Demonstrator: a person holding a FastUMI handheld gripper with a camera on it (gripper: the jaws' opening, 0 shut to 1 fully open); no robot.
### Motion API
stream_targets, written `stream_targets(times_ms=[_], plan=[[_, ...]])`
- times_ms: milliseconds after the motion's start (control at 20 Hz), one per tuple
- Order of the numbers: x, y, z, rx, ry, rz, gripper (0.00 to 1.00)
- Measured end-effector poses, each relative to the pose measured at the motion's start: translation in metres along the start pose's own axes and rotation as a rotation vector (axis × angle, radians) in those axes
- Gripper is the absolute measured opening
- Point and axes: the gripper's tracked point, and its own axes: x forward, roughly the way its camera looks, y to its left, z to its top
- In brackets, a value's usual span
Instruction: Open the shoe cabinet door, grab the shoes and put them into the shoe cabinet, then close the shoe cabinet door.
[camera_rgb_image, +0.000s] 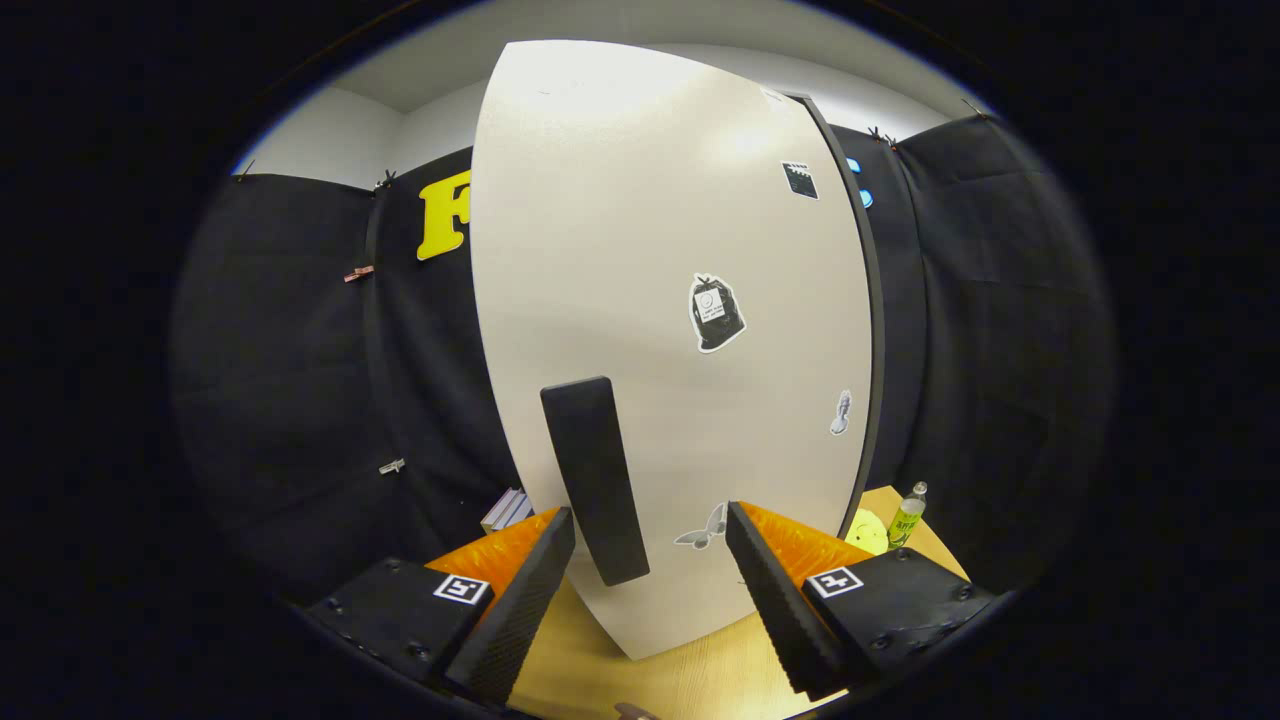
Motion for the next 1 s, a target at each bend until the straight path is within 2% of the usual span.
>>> stream_targets(times_ms=[1000], plan=[[-0.029, -0.01, 0.019, -0.009, -0.071, -0.06, 0.97]])
